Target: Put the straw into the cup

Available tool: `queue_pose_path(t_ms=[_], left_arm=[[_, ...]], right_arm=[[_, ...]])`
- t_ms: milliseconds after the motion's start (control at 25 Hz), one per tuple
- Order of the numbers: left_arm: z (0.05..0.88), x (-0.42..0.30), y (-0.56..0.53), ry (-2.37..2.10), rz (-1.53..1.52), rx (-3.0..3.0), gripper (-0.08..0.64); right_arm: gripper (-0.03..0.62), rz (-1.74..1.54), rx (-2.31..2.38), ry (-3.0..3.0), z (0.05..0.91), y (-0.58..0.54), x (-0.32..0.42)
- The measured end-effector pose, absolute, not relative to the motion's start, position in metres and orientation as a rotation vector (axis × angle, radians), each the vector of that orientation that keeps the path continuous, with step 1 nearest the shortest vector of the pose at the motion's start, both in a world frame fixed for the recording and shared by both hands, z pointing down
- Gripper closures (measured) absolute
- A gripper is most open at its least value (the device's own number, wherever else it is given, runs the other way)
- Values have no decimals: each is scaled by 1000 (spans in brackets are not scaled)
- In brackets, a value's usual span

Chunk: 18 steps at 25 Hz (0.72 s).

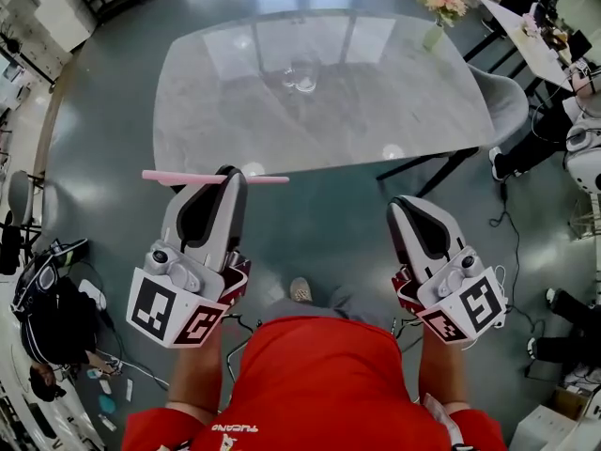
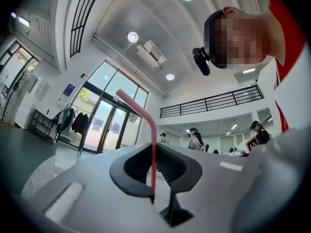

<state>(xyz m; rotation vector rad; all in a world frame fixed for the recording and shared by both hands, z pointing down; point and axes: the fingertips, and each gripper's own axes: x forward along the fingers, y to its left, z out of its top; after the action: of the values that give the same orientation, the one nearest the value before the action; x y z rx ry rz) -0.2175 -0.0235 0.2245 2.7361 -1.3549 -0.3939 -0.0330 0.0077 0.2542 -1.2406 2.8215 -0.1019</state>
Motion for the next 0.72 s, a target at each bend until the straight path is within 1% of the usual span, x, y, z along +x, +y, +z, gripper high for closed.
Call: queue_pose_path(t_ms=[400,720], left_arm=[[234,-220,-48,-1340,-401,2712,531],[231,-209,-80,-1399,-389,2694,531]], right_arm=[[591,-79,-1231,2857,259,-15,-46],[591,-26,-1195,2865,257,-55,-33]])
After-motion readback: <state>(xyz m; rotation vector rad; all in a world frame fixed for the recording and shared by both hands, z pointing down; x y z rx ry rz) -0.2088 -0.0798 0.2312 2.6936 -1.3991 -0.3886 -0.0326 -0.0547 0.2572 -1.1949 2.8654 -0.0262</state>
